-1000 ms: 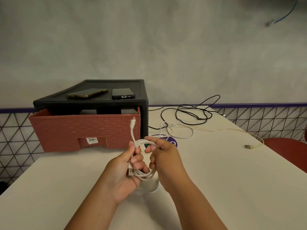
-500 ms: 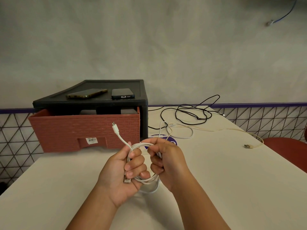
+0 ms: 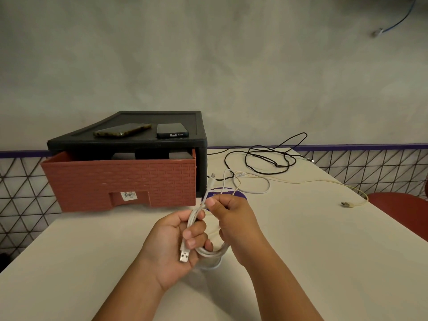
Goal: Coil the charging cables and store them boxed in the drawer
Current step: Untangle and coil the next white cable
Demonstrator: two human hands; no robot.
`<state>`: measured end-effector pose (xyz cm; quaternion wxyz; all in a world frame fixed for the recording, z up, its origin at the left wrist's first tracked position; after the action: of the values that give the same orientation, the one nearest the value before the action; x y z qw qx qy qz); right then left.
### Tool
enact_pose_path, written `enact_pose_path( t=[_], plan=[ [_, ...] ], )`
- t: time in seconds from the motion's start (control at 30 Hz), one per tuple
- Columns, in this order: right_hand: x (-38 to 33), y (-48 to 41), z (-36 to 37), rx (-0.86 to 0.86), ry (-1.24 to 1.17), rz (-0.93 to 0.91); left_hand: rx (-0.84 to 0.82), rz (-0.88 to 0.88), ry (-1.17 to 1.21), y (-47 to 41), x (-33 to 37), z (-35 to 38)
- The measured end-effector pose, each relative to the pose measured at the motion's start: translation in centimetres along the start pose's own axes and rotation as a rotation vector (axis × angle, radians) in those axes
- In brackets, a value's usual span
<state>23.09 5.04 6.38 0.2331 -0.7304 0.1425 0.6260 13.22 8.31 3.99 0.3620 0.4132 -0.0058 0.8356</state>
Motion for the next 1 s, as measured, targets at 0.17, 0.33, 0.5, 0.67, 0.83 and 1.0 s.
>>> enact_pose_path(
  t=[0.17,0.33,0.5,0.67,0.83,1.0],
  plan=[
    [0.5,-0.3,0.1,0.011,0.087,-0.01,0.024,-0.03,-0.057,0.1,0.0,-0.2],
    [0.8,-0.5,0.0,0.026,0.152,-0.056,0.095,-0.004,-0.107,-0.1,-0.3,-0.5],
    [0.6,-0.5,0.7,0.049,0.15,-0.128,0.185,0.088,-0.035,-0.2,0.0,-0.5],
    [0.0,0.3,1.5,0.052,0.407,-0.498,0.275,0.135,0.008,-0.1,0.9,-1.3],
    [0.2,0.8,2.5,-0.155,0.579,-0.608,0.336,0.14,-0.089,-0.1,1.0,-1.4],
    [0.8,0.3,2.3,-0.103,0.671,-0.555,0.312,0.12,-0.102,-0.2,0.6,-1.4]
  ],
)
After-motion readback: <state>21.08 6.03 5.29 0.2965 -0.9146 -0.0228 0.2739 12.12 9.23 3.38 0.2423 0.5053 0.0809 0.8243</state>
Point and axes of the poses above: each hand's wrist, its own y-axis away from the middle knuckle, its own z-axis out of the palm, x = y × z, the point moved 4 cm from there along -y, towards the middle knuckle, and after that the axes turned 9 degrees about x, right-handed, at the moved point
